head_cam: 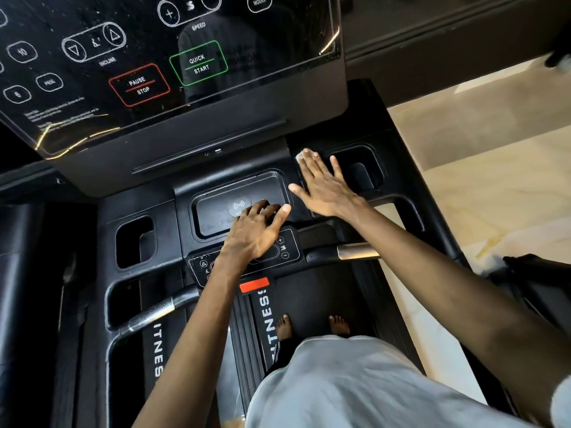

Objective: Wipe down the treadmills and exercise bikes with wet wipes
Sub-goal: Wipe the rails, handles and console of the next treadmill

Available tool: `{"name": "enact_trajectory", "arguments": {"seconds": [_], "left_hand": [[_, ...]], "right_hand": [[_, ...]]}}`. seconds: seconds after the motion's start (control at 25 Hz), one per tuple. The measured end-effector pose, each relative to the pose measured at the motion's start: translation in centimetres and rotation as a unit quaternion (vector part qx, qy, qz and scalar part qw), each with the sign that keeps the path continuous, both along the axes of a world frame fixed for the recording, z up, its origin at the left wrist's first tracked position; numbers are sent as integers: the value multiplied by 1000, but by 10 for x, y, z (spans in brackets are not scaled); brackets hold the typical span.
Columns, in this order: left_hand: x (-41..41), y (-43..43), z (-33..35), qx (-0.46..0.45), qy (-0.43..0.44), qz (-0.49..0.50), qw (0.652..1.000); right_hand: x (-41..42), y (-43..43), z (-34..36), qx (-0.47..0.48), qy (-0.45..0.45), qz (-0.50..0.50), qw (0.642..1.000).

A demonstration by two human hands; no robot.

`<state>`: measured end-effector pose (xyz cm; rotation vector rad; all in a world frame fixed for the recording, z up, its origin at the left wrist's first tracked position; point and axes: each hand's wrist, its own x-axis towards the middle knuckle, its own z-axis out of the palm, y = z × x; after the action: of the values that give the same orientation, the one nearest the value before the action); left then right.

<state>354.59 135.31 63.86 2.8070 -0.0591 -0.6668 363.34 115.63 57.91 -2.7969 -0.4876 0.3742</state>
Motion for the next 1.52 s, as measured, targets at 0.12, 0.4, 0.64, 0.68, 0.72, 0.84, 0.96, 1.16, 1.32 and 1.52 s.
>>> {"name": "enact_trajectory", "arguments": {"seconds": [0.12, 0.4, 0.64, 0.68, 0.72, 0.84, 0.96, 1.16, 1.32, 1.52], "left_hand": [[7, -1, -5, -12, -19, 20, 1000], [30, -24, -13, -87, -38, 74, 993], [43, -40, -11, -56, -48, 27, 997], [48, -47, -10, -45, -33, -1, 998], [51, -55, -9, -32, -20, -21, 999], [54, -69, -14, -5, -18, -36, 999], [51, -71, -21, -3, -38, -34, 999], [50, -72, -20, 6, -43, -45, 998], [64, -71, -19, -2, -32, -68, 997], [81, -74, -22, 13, -41, -97, 994]], "right_hand": [[5, 7, -2, 10, -13, -36, 999], [-55, -10, -8, 40, -33, -22, 998], [-111, -70, -24, 37, -46, -10, 998], [-112, -81, -25, 27, -46, -38, 998], [-112, -93, -25, 17, -44, -74, 996], [-108, -115, -26, 13, -24, -170, 985], [-93, -122, -29, 28, -16, -210, 977], [-64, -125, -30, 38, -7, -202, 979], [-67, -128, -30, 28, -14, -167, 985], [4, -121, -16, -7, -21, -119, 993]]}}
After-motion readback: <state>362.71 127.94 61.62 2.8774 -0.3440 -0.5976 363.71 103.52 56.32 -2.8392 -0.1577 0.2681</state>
